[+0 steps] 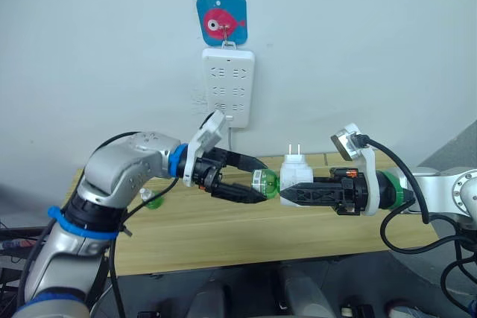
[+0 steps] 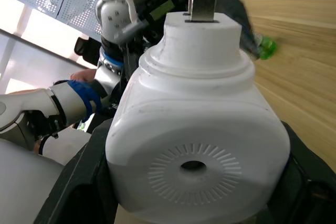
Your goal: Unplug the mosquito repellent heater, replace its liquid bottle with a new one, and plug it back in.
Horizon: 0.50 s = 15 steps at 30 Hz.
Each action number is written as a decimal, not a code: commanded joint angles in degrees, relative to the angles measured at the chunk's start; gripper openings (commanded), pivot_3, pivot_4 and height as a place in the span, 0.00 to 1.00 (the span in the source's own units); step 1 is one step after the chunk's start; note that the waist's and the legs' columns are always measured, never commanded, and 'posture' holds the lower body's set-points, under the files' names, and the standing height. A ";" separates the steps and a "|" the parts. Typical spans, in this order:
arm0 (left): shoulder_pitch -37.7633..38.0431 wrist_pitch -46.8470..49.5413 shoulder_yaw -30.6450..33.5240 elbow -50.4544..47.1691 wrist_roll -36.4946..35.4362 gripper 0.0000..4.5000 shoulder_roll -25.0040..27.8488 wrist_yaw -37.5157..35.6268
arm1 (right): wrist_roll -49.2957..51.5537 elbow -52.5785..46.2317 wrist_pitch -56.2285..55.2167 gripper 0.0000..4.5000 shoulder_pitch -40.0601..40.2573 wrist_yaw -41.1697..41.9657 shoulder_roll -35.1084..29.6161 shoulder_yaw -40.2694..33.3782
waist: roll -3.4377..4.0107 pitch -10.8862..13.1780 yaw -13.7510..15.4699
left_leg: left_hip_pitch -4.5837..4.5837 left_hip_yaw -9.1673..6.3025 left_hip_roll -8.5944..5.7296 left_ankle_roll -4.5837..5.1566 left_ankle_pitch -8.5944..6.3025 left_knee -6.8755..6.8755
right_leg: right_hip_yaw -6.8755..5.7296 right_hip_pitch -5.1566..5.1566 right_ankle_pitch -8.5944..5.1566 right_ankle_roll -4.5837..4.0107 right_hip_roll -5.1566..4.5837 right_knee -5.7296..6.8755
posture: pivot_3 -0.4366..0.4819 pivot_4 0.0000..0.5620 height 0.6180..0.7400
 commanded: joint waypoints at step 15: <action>15.11 -63.41 4.72 3.98 20.50 0.95 -15.14 0.82 | 1.76 -0.86 -0.46 0.67 -0.07 0.56 -0.60 -1.55 | -0.01 -0.02 1.87 | -0.03 0.13 -0.11 0.04 -0.02 0.09 | 0.01 0.08 0.03 0.03 -0.17 -0.08 | 0.36 0.26 0.92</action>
